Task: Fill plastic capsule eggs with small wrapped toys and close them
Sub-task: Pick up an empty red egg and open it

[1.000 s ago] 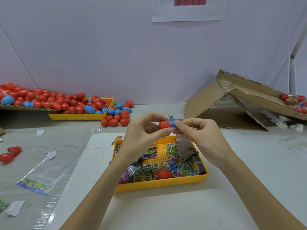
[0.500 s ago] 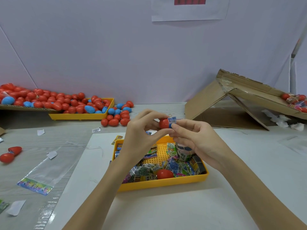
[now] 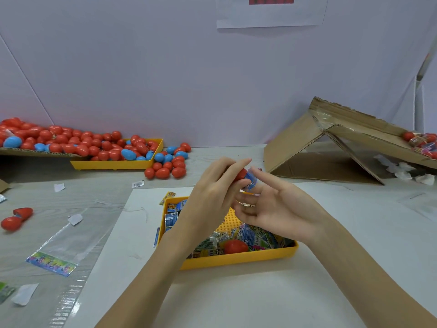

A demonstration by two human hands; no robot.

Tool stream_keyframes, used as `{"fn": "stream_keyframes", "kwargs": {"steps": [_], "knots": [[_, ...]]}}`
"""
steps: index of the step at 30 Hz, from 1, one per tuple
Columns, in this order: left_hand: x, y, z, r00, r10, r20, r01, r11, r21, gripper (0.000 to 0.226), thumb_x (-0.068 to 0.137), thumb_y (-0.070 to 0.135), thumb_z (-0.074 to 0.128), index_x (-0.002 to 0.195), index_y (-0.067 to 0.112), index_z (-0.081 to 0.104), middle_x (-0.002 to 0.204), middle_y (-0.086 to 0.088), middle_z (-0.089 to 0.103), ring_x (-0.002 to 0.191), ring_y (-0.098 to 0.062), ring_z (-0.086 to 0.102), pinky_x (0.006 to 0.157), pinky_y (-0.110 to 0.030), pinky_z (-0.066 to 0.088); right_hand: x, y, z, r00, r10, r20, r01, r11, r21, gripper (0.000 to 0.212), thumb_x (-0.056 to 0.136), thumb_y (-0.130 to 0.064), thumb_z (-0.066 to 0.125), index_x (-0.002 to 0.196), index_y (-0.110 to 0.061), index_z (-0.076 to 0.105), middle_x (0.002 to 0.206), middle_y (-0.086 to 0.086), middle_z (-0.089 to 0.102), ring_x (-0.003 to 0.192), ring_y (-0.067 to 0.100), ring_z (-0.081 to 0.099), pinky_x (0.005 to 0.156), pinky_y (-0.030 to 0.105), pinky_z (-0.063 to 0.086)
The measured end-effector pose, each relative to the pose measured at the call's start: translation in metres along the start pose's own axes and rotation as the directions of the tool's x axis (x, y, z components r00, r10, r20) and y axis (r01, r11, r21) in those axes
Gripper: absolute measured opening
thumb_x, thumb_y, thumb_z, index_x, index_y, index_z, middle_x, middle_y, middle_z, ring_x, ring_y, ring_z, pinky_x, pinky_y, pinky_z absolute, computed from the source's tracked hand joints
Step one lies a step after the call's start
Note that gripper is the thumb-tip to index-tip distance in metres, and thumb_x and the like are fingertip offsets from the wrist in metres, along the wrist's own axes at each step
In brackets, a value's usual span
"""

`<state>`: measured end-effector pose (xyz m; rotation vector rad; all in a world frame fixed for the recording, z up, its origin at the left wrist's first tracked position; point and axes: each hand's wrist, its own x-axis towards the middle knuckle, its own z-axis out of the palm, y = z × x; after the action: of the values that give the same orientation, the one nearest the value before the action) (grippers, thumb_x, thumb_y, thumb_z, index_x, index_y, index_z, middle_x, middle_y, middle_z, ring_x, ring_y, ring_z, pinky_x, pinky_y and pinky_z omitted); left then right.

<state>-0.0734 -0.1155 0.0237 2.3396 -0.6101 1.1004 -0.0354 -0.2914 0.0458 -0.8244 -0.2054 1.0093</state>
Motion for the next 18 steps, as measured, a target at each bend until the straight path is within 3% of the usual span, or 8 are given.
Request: {"fn": "stream_keyframes", "kwargs": {"steps": [3,6,9,14,18], "knots": [[0.0,0.001,-0.001,1.0,-0.015,0.017,0.015,0.999,-0.031,0.042,0.104,0.019,0.058,0.144,0.005,0.056,0.112,-0.008,0.062,0.1,-0.017,0.059,0.089,-0.025,0.05,0.002,0.002,-0.001,0.999,-0.01,-0.035,0.011,0.999,0.036,0.036,0.093,-0.032,0.076,0.119,-0.007,0.072,0.098,0.007,0.071,0.09,0.023,0.072,0.09,0.035,0.057],[0.0,0.001,-0.001,0.991,-0.123,-0.045,0.115,0.983,-0.144,0.042,0.099,0.022,0.066,0.139,0.01,0.062,0.108,-0.001,0.065,0.094,-0.01,0.059,0.085,-0.022,0.052,0.001,0.001,-0.002,0.999,0.041,-0.027,-0.039,0.997,0.062,0.045,0.094,-0.035,0.074,0.125,-0.003,0.073,0.123,0.01,0.071,0.102,0.026,0.072,0.095,0.032,0.056],[0.002,0.003,0.001,0.982,-0.166,-0.091,0.141,0.963,-0.229,0.027,0.098,0.017,0.068,0.123,0.01,0.071,0.106,-0.001,0.066,0.094,-0.009,0.062,0.081,-0.024,0.053,0.001,0.002,-0.002,0.998,0.059,0.011,-0.06,0.993,0.104,0.044,0.092,-0.036,0.076,0.124,-0.005,0.074,0.135,0.01,0.067,0.111,0.029,0.071,0.096,0.034,0.055],[0.003,0.008,0.001,0.98,-0.147,-0.137,0.121,0.975,-0.187,0.023,0.099,0.013,0.066,0.12,0.007,0.074,0.106,-0.002,0.068,0.096,-0.01,0.063,0.081,-0.02,0.051,0.001,0.007,0.005,0.998,0.056,0.006,-0.057,0.987,0.15,0.034,0.083,-0.035,0.081,0.101,-0.007,0.08,0.117,0.005,0.074,0.105,0.028,0.071,0.097,0.034,0.053],[0.005,0.01,0.001,0.971,-0.168,-0.17,0.13,0.968,-0.214,0.023,0.099,0.011,0.068,0.12,0.008,0.075,0.106,0.0,0.07,0.097,-0.008,0.064,0.082,-0.017,0.05,0.002,0.01,0.008,1.0,0.023,0.0,-0.023,0.98,0.199,0.038,0.078,-0.032,0.087,0.105,-0.008,0.078,0.118,0.006,0.071,0.108,0.029,0.068,0.096,0.037,0.054]]}}
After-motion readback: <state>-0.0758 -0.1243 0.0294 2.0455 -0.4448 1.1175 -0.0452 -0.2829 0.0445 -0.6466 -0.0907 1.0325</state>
